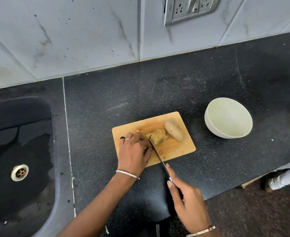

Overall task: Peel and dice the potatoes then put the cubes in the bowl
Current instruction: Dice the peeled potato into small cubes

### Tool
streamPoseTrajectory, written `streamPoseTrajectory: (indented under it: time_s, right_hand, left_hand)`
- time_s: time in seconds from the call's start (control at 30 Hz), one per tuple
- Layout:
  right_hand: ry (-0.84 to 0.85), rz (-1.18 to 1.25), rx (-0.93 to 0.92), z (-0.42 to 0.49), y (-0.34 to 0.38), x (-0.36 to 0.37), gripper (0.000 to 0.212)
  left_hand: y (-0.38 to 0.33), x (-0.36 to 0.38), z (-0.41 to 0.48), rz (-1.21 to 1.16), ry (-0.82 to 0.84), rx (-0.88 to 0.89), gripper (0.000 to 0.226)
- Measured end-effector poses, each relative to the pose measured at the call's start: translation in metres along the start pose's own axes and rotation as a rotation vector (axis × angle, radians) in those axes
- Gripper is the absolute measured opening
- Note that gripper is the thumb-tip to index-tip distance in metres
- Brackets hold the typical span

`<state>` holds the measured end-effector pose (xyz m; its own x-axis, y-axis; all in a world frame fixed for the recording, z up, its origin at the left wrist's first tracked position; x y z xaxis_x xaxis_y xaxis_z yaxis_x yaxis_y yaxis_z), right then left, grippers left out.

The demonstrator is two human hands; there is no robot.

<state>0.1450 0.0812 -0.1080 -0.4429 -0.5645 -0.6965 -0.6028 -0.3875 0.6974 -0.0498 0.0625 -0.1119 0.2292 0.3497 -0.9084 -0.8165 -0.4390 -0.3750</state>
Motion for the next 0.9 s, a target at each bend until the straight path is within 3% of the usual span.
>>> streamPoseTrajectory:
  time_s: [0.17, 0.37, 0.53, 0.73, 0.9]
  right_hand:
    - [0.011, 0.018, 0.021, 0.009, -0.003, 0.005, 0.054]
    - [0.061, -0.209, -0.014, 0.006, -0.003, 0.017, 0.078]
    - [-0.040, -0.092, -0.073, 0.000, -0.001, -0.003, 0.063]
    - [-0.215, 0.099, -0.034, -0.001, -0.006, -0.024, 0.051]
    - [-0.266, 0.159, 0.058, 0.007, -0.021, -0.034, 0.047]
  left_hand:
    - [0.001, 0.002, 0.001, -0.002, -0.001, 0.011, 0.004]
    - [0.003, 0.003, -0.004, 0.059, -0.019, -0.073, 0.013]
    - [0.012, -0.006, 0.000, -0.013, -0.054, -0.158, 0.008]
    - [0.009, -0.010, 0.015, -0.142, -0.010, -0.151, 0.031]
    - [0.000, 0.005, 0.024, -0.226, 0.057, -0.140, 0.049]
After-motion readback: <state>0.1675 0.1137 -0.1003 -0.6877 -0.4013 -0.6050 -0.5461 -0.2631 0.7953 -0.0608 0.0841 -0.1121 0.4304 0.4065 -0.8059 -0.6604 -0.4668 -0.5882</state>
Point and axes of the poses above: each hand's wrist, its own z-axis towards the middle knuckle, its own x-axis out of the palm, y = z × x, the point moved 9 cm from there along z, towards the middle knuckle, and after that the axes turned 3 degrees about x, right-handed, at the moved point
